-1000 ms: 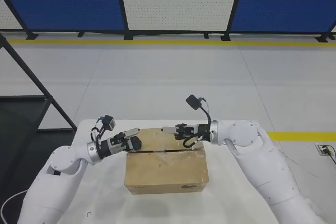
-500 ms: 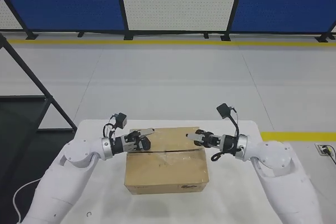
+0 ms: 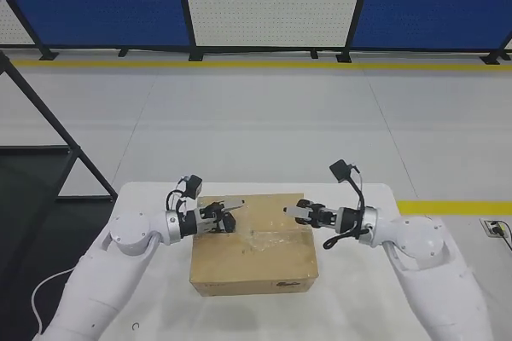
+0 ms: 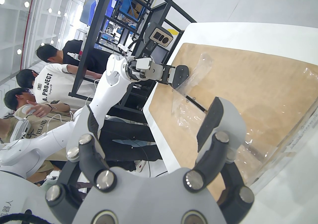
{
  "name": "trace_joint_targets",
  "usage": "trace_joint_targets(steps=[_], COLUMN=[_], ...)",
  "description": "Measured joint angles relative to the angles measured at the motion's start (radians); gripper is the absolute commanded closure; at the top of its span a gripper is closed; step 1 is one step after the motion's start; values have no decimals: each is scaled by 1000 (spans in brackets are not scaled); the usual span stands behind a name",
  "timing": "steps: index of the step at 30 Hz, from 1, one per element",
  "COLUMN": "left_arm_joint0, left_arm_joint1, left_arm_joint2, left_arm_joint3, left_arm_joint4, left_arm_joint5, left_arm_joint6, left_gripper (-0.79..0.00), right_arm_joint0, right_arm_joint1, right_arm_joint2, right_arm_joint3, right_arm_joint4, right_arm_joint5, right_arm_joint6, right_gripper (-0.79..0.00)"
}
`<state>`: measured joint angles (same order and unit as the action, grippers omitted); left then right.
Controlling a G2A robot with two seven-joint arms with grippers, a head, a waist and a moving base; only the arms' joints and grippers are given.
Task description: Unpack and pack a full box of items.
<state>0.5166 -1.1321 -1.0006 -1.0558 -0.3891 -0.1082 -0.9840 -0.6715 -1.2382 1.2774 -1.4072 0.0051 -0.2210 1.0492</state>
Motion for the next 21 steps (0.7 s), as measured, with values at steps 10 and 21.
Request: trace_joint_targets(steps=[10,21], left_arm_joint0=[-22,-50], left_arm_joint1=[-26,-53], left_arm_joint2=[28,49], left_arm_joint3=[55,131], left_arm_joint4=[-47,-81], left_arm_joint5=[-17,-78], left_arm_joint6=[8,6], left_gripper=[-785,-573], right_arm_joint0=[4,9], right_arm_joint1=[10,21], right_arm_joint2=[-3,-6], right_arm_joint3=[11,18], right_arm_joint4=[9,18], right_arm_joint5=[-12,-16], right_arm_joint6=[4,7], right_gripper=[-785,-785])
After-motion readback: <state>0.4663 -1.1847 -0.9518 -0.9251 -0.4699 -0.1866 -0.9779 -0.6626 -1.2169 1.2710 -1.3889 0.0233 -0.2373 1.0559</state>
